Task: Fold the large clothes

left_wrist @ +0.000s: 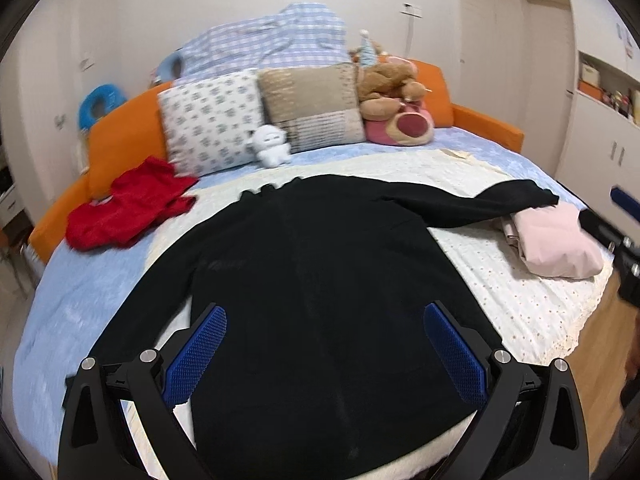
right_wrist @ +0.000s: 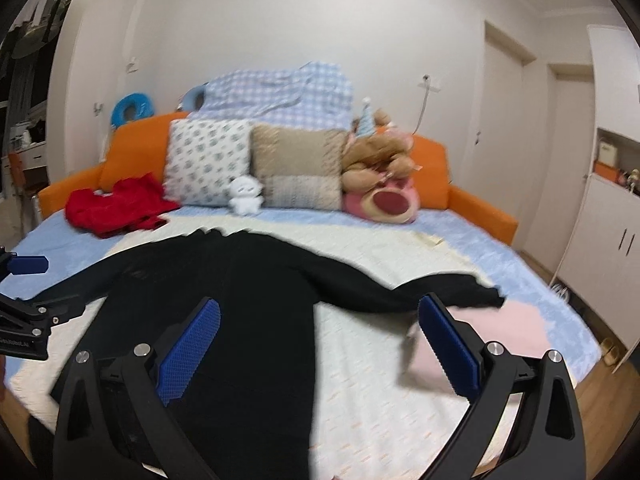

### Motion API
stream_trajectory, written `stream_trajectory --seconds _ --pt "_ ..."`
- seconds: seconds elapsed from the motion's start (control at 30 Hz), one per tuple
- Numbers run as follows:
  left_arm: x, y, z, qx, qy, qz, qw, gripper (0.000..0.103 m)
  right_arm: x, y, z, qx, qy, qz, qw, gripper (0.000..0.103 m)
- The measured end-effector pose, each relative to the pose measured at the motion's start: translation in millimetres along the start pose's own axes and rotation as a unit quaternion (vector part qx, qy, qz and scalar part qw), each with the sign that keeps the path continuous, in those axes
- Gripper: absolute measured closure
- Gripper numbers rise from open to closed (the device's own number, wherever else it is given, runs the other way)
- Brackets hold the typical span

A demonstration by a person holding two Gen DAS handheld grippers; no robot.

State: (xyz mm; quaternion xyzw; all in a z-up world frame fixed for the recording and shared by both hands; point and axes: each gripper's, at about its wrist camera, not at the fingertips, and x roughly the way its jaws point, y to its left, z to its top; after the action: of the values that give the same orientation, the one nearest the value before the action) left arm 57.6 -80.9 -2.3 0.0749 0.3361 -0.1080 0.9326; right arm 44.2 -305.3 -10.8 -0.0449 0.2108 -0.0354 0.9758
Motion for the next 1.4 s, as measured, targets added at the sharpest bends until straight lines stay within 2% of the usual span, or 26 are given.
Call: stream_trajectory --seconds 0.13,0.27,0.33,0.4,0.47,0.53,0.6,0.7,0.77,0.8,0.83,0.87,0.93,1.07,1.17,1.23,1.27,1.4 --pt "58 -34 24 0.008 0.019 -0.044 0.9988 0.003 42 -69 4 0.02 0.024 -0.008 0.999 0.005" --pt "124 -68 40 0.003 0.068 -0.076 0.9948 0.003 108 -175 6 0.09 0.088 0.011 0.992 0.008" --pt "150 -80 44 -0.002 0.083 -0.094 0.9921 0.003 143 -227 1 0.146 0.127 0.018 0.981 0.019" --pt "179 -93 48 -0.008 0.095 -0.11 0.9894 0.003 180 -285 -11 0.227 0.165 0.039 0.959 0.027" --pt "207 -100 57 -0.016 0.105 -0.127 0.9862 0.003 210 -323 -23 0.275 0.198 0.037 0.94 0.031" --pt "238 -104 66 -0.04 0.12 -0.163 0.9784 0.003 234 -347 -33 0.296 0.214 0.021 0.931 0.031" --pt "264 -99 71 -0.085 0.146 -0.198 0.9655 0.003 260 -367 -47 0.327 0.236 0.027 0.915 0.034" --pt "292 -87 67 -0.153 0.181 -0.21 0.9485 0.003 287 -379 -66 0.356 0.264 0.028 0.896 0.038" --pt "300 -83 63 -0.159 0.188 -0.201 0.9481 0.003 292 -376 -69 0.35 0.264 0.03 0.898 0.046" --pt "306 -82 61 -0.156 0.19 -0.196 0.9492 0.003 293 -373 -67 0.342 0.26 0.03 0.903 0.055" --pt "309 -82 61 -0.155 0.191 -0.195 0.9495 0.003 294 -368 -64 0.326 0.256 0.028 0.909 0.075" --pt "311 -79 61 -0.157 0.192 -0.197 0.9484 0.003 296 -367 -62 0.321 0.254 0.031 0.912 0.084" --pt "319 -74 67 -0.168 0.197 -0.216 0.9413 0.003 298 -362 -54 0.32 0.25 0.051 0.912 0.093" --pt "345 -71 99 -0.194 0.206 -0.264 0.922 0.003 284 -355 -16 0.297 0.202 0.082 0.93 0.096" --pt "376 -65 135 -0.226 0.212 -0.295 0.9037 0.003 263 -350 28 0.288 0.153 0.129 0.937 0.097" --pt "398 -63 155 -0.246 0.212 -0.306 0.8947 0.003 248 -345 56 0.268 0.124 0.147 0.944 0.097" --pt "416 -61 169 -0.264 0.216 -0.312 0.8868 0.003 240 -343 72 0.255 0.111 0.15 0.949 0.097" --pt "471 -62 200 -0.302 0.234 -0.318 0.8676 0.003 224 -337 118 0.232 0.082 0.18 0.952 0.098"
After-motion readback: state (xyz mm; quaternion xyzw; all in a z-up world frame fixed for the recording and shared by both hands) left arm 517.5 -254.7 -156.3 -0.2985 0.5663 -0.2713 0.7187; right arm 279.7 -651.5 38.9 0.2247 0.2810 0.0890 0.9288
